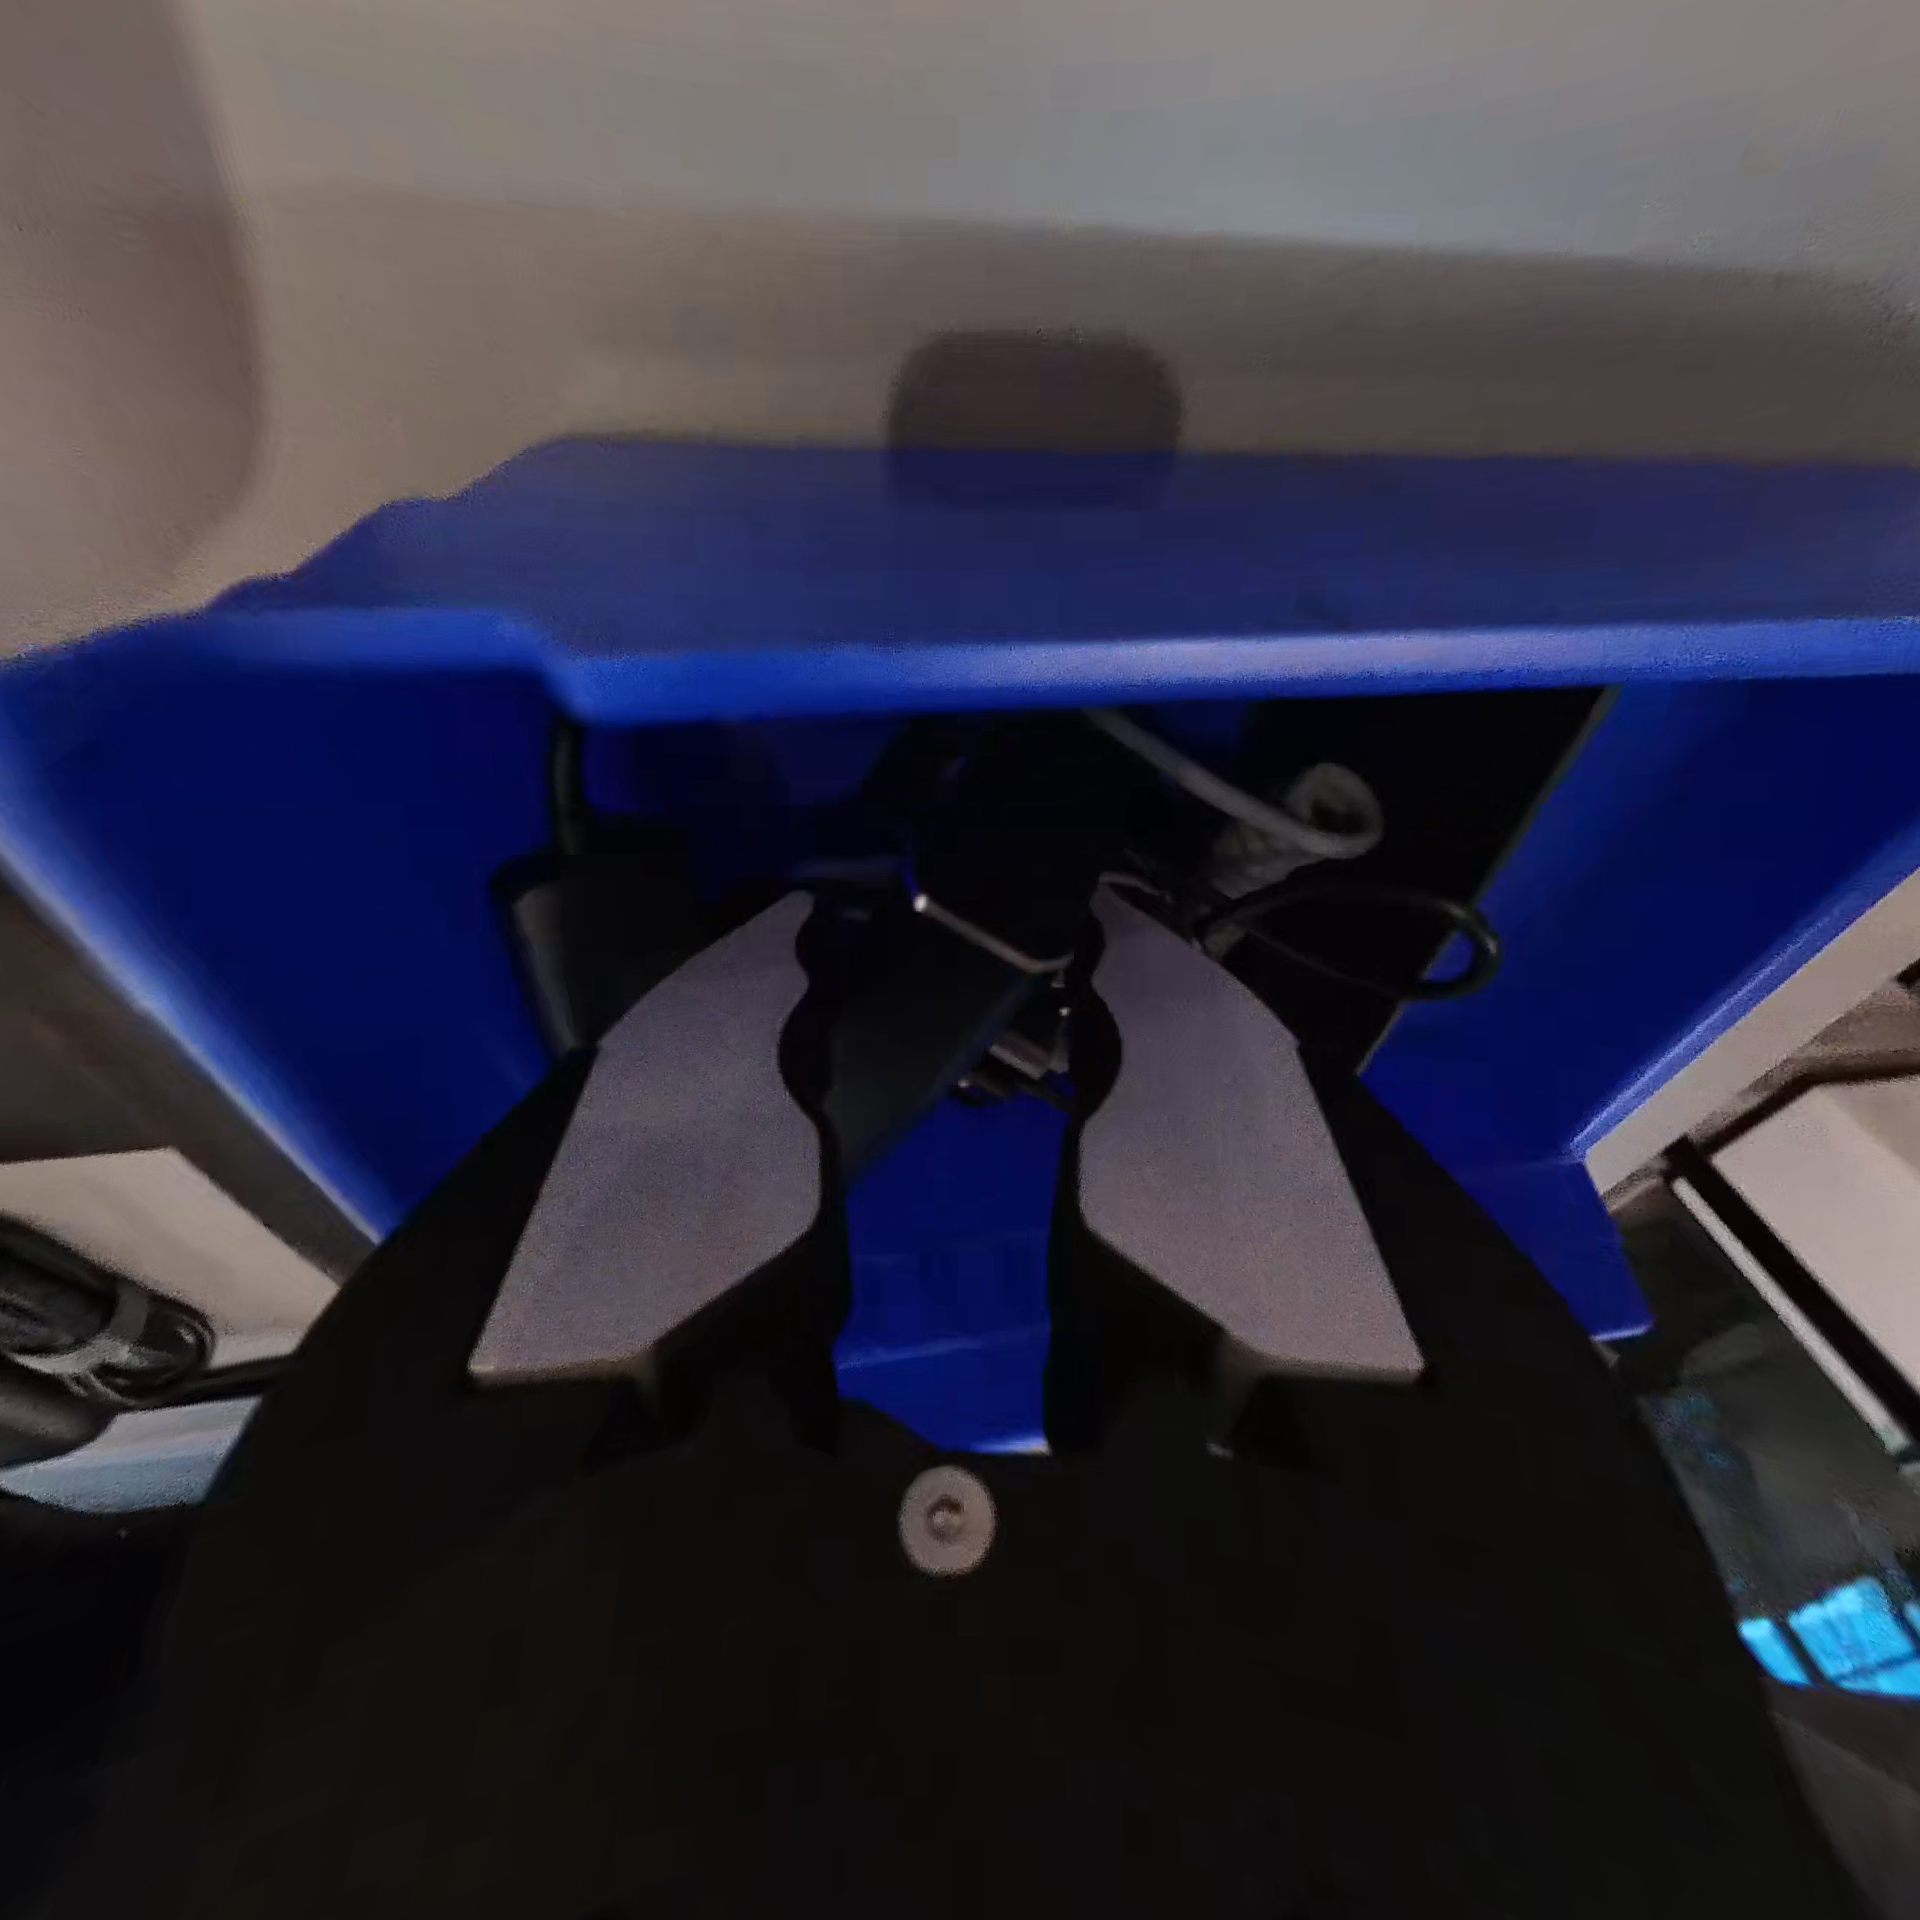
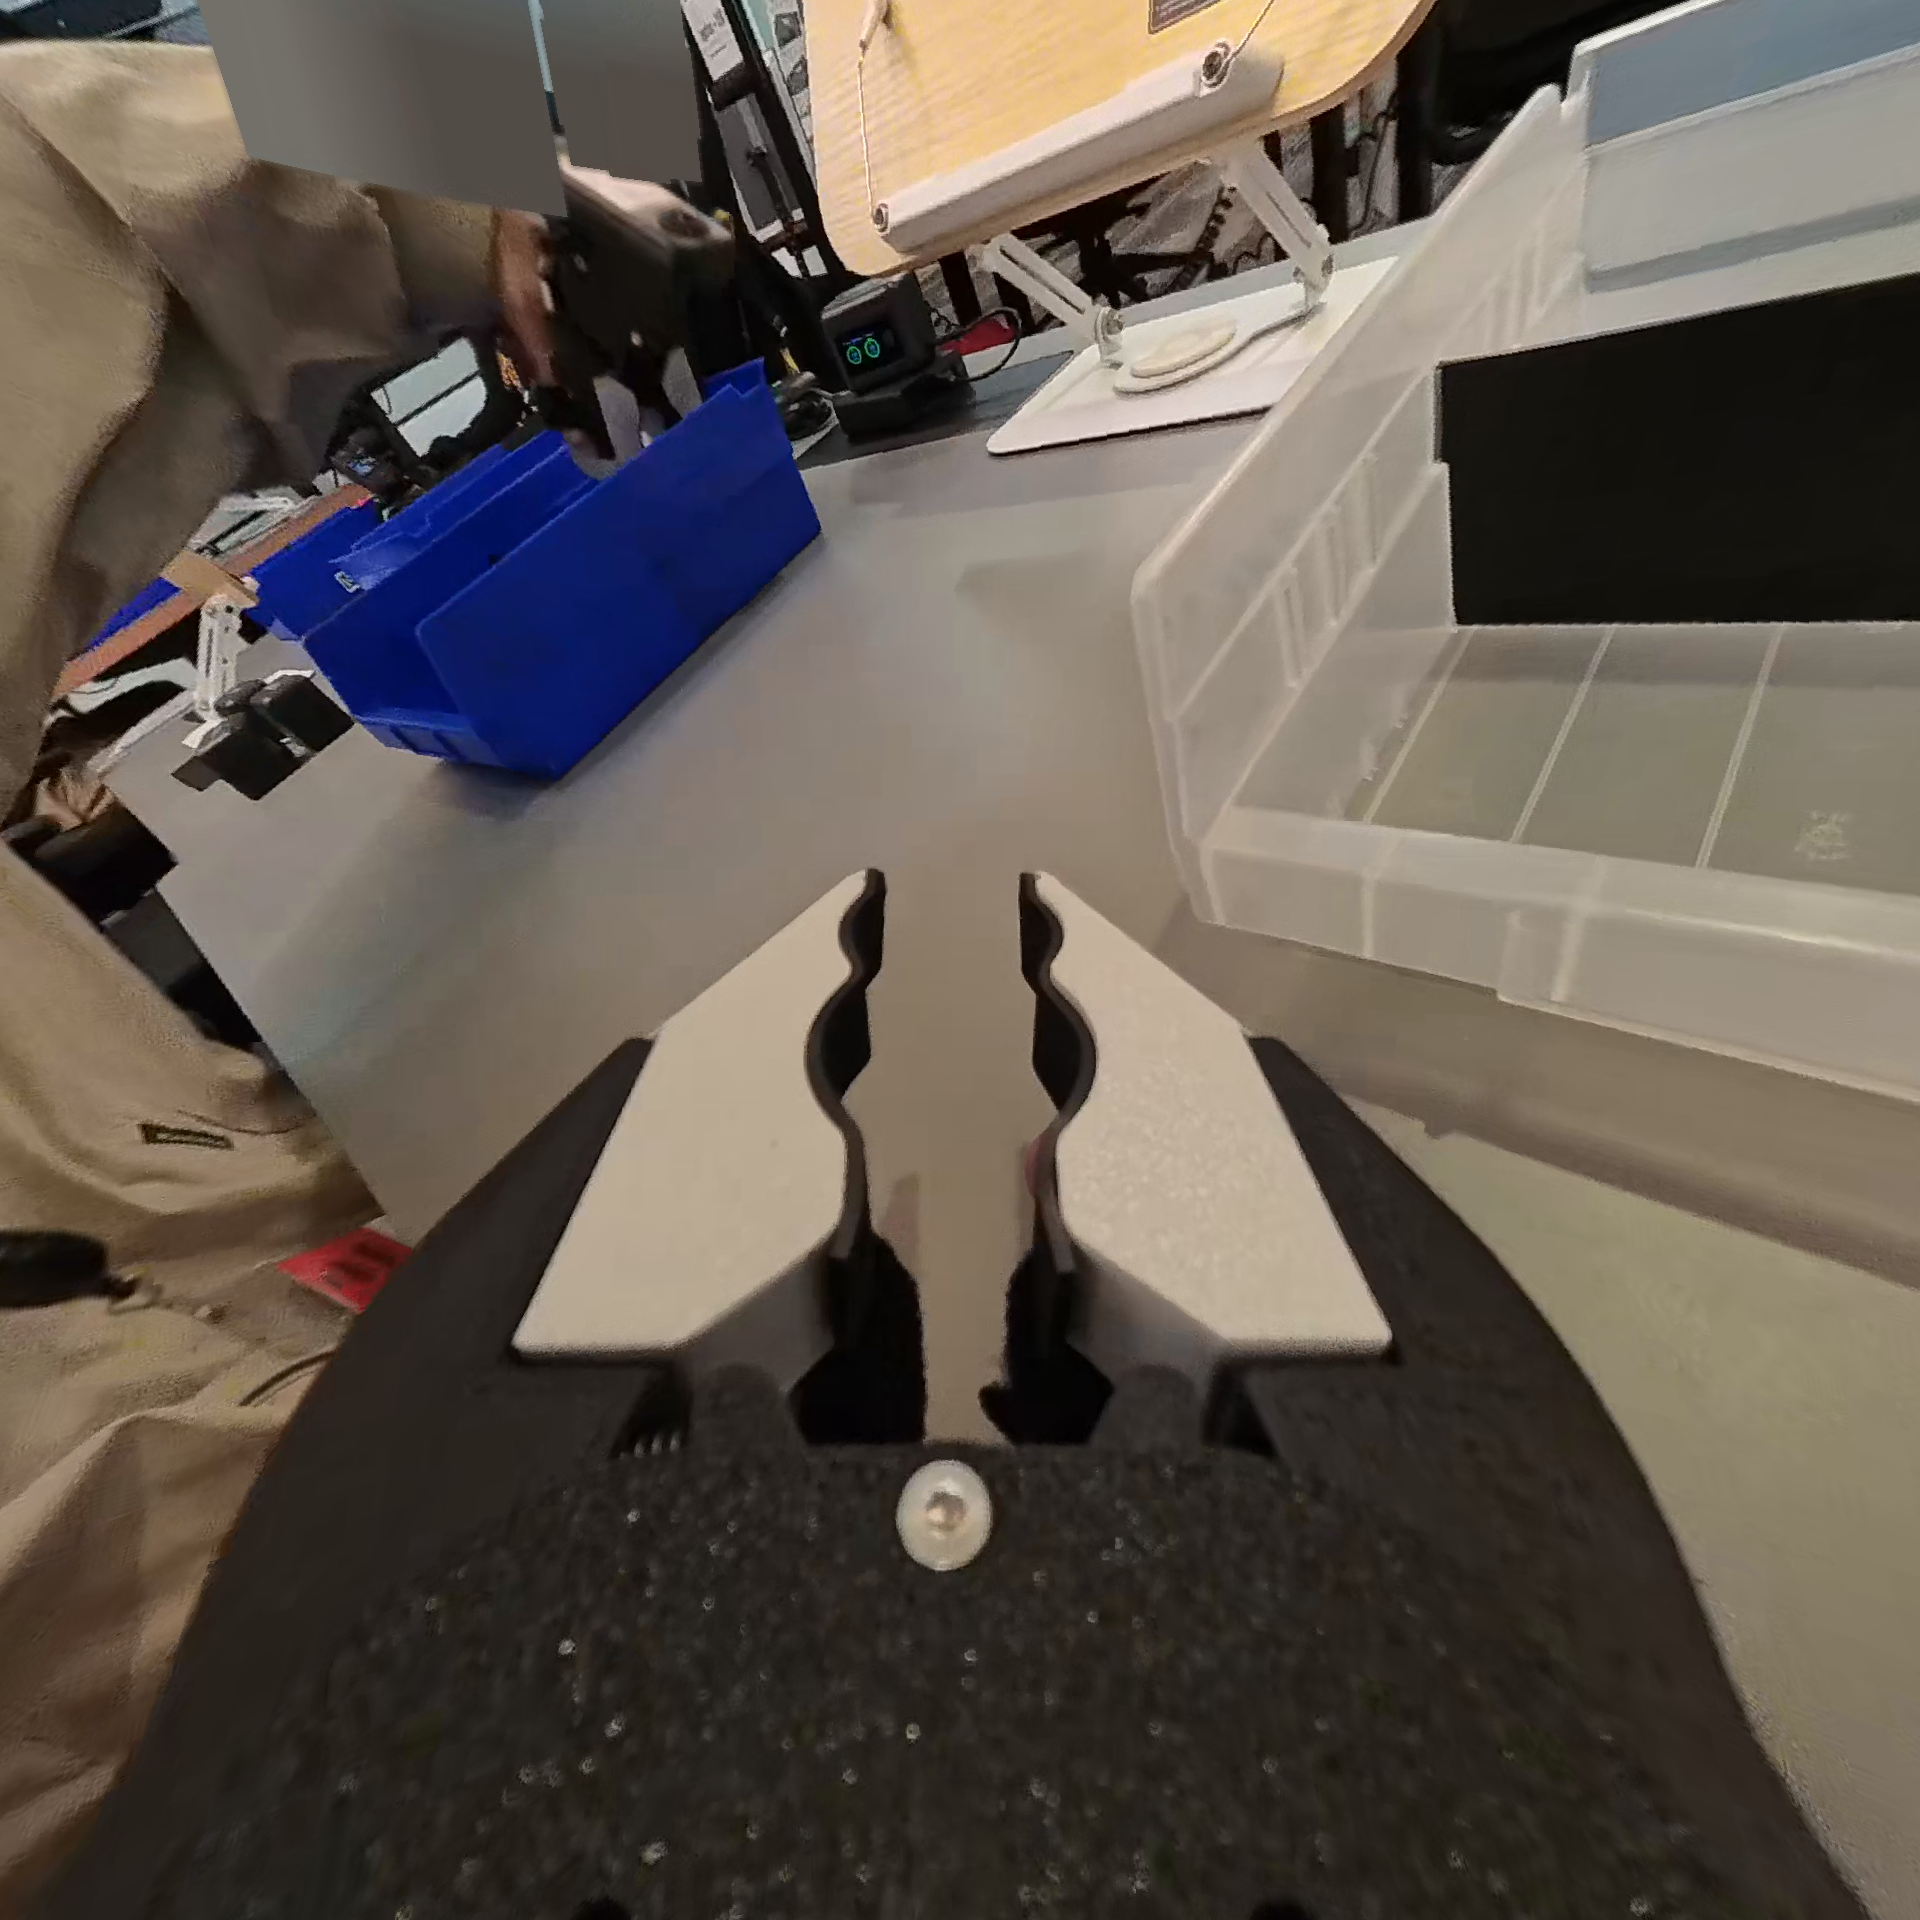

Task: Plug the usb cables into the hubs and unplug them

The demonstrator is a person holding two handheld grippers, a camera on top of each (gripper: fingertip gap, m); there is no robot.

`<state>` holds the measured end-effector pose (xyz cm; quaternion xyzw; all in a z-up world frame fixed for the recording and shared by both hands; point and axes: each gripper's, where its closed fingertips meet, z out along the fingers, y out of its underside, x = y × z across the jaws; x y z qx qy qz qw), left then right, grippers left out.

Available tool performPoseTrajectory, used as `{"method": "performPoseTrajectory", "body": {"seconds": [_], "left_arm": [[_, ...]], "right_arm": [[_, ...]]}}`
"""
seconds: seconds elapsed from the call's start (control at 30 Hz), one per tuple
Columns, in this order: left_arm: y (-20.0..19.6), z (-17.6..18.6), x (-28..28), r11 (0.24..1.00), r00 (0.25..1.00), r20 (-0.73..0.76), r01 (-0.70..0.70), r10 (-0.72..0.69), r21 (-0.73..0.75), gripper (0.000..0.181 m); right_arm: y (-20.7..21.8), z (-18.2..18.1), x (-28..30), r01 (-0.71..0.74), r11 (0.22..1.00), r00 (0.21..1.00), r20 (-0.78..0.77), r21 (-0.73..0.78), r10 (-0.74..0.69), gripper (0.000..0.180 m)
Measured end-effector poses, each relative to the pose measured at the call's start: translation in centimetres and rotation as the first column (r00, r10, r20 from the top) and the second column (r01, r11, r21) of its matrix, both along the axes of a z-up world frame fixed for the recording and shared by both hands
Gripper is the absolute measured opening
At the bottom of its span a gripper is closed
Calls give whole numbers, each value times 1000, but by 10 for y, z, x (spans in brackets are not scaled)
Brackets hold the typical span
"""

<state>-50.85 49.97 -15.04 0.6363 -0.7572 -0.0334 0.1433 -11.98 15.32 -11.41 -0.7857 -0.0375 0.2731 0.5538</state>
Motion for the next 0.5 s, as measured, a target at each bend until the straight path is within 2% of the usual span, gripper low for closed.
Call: {"method": "performPoseTrajectory", "body": {"seconds": [0.1, 0.23, 0.37, 0.5], "left_arm": [[-1, -9, 3, 999, 999, 21, 47, -47, -9, 41], [2, 7, 2, 992, 990, 66, 119, -122, 37, 33], [3, 48, 11, 985, 965, 232, 93, -125, 144, 31], [10, 116, 13, 959, 885, 454, -28, -108, 283, 31]], "right_arm": [[-6, 1, 4, 10, 1000, 1000, -8, 5, -10, 25], [-10, 1, 10, 27, 1000, 999, -27, -1, -27, 25], [-11, 4, 10, 34, 999, 999, -38, 7, -34, 25], [-10, 7, 5, 27, 999, 999, -32, 17, -26, 25]]}}
